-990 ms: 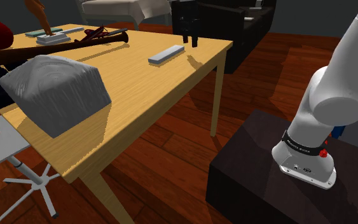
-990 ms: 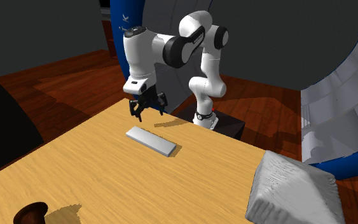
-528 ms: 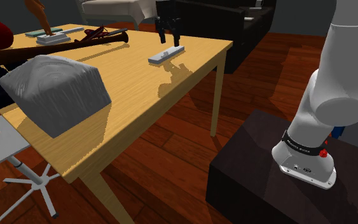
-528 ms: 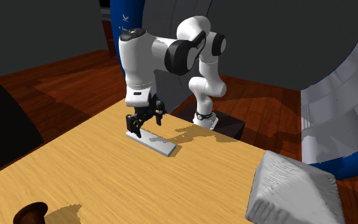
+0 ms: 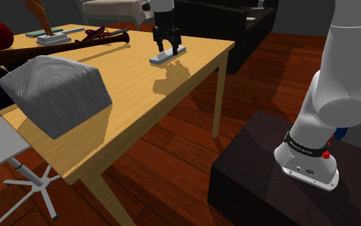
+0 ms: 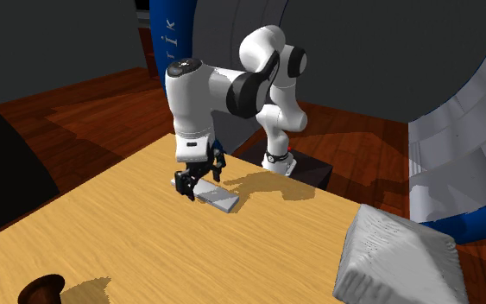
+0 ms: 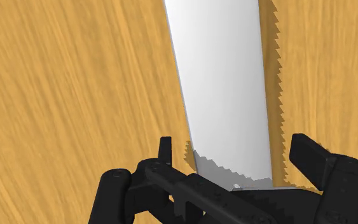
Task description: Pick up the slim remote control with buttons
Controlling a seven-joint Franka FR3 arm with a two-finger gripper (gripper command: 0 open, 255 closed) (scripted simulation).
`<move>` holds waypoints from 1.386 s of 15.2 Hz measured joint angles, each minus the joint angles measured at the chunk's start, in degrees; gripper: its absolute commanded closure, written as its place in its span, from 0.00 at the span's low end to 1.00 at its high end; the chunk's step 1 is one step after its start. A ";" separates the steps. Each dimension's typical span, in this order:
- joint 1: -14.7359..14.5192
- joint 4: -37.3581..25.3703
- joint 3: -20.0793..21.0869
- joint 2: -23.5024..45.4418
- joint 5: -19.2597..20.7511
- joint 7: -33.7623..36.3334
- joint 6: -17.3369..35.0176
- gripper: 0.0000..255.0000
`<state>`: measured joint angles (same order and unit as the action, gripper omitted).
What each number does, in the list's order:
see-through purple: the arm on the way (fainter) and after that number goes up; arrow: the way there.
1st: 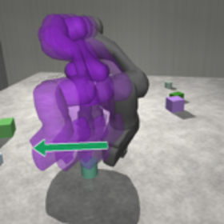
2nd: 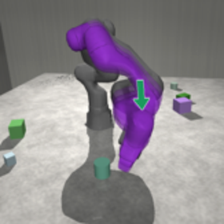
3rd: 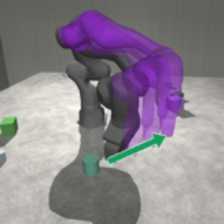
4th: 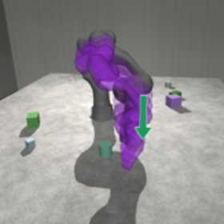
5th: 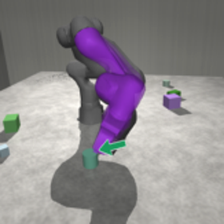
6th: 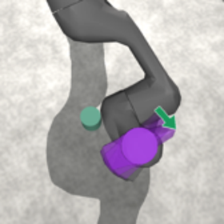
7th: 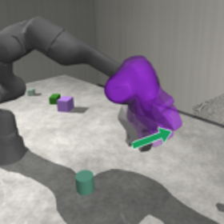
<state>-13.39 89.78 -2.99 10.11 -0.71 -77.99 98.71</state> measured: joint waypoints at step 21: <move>0.07 -5.67 -0.04 0.51 -0.02 -0.05 -5.14 1.00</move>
<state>-13.31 84.11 -3.02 10.62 -0.73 -78.03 93.57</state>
